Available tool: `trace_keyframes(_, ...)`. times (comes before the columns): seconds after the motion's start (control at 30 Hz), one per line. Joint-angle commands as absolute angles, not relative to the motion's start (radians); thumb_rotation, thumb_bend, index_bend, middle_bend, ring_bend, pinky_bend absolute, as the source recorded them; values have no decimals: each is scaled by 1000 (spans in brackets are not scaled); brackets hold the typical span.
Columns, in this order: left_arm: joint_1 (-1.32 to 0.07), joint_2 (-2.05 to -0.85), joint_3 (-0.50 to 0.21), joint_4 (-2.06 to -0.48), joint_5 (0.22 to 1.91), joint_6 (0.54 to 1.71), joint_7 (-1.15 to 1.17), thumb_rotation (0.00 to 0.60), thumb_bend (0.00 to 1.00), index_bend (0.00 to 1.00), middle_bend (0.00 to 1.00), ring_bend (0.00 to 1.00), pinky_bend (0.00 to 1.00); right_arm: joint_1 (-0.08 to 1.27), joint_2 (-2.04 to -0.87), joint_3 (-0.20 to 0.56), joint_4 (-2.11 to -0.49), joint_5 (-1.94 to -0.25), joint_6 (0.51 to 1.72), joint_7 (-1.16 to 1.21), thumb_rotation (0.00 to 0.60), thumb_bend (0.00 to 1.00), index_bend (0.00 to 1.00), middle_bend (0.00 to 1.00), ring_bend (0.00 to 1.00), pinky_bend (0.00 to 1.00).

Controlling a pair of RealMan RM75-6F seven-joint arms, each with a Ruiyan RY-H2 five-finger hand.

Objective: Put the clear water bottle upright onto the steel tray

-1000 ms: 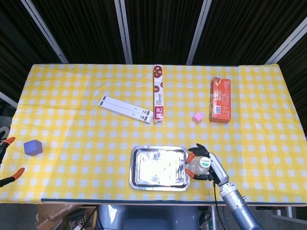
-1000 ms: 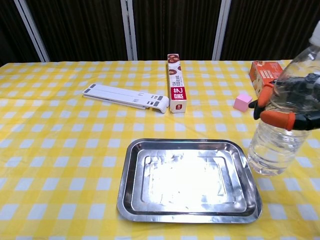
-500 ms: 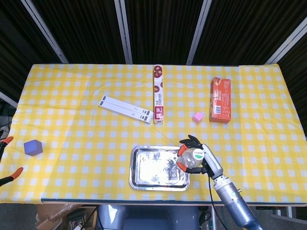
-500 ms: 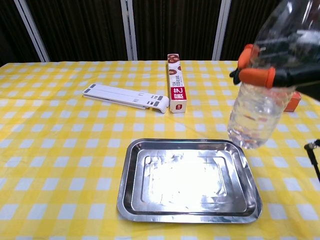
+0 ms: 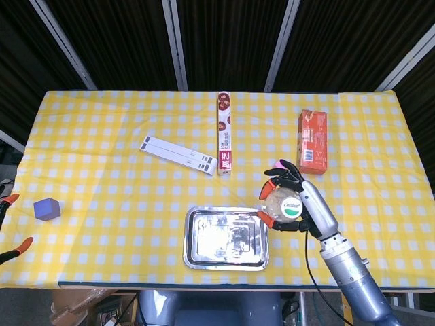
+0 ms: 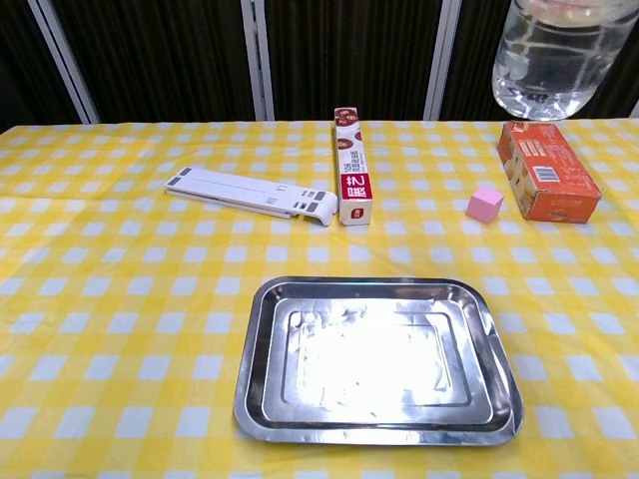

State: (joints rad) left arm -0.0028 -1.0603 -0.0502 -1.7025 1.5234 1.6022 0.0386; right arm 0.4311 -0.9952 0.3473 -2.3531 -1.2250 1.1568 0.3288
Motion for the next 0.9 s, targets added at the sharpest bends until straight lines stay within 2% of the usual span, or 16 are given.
trace_keyframes(0.03,-1,-1060,-49,-1702,1526,1605,36,600,214,141,0,0,0,427,-1013,302,-2318,-1203,1129,329,600,678,759,545,235,0)
trace_keyframes(0.33,-2,-1060,-51,-1701,1523,1604,36,600,215,141,0,0,0,420,-1220,161,-2037,-1229,1011,476,600,679,759,545,235,0)
trace_keyframes(0.5,-3,-1061,-53,-1700,1521,1603,38,600,215,141,0,0,0,414,-1301,126,-1934,-1277,974,584,600,678,759,545,235,0)
trace_keyframes(0.7,-7,-1065,-55,-1701,1514,1595,50,600,215,141,0,0,0,404,-1240,156,-1999,-1352,1034,573,600,679,759,545,235,0)
trace_keyframes(0.9,-10,-1073,-52,-1705,1516,1589,74,600,215,141,0,0,0,385,-1061,237,-2211,-1401,1137,474,600,679,759,545,235,0)
